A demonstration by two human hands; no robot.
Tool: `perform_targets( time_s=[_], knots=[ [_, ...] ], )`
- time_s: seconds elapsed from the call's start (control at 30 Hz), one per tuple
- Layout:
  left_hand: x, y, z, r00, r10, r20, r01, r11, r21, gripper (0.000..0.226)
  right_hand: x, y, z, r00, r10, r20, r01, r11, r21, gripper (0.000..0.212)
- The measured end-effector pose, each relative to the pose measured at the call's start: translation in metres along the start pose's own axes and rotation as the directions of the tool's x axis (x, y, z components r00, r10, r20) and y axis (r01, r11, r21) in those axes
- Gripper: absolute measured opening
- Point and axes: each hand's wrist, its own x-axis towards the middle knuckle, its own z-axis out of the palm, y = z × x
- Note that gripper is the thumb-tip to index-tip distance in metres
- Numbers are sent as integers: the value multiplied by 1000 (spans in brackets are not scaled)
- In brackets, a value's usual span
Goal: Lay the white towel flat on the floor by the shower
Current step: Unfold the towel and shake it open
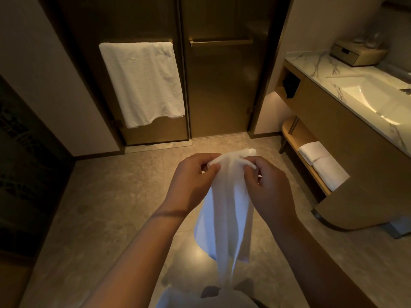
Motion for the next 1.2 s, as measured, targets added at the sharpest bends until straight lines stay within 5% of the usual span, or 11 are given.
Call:
perform_targets(
  time_s=[0.5,0.97,1.2],
  knots=[
    [5,-15,-20,988,-116,-97,111,992,-60,28,7,34,-32,975,196,-100,-201,979,-41,23],
    [1,6,0,992,125,-12,-125,992,-29,20,7,1,3,985,-71,157,84,994,-74,41],
    [-3,4,-2,990,139,-37,-141,989,-43,19,9,0,12,980,-58,188,59,998,3,30]
  ],
)
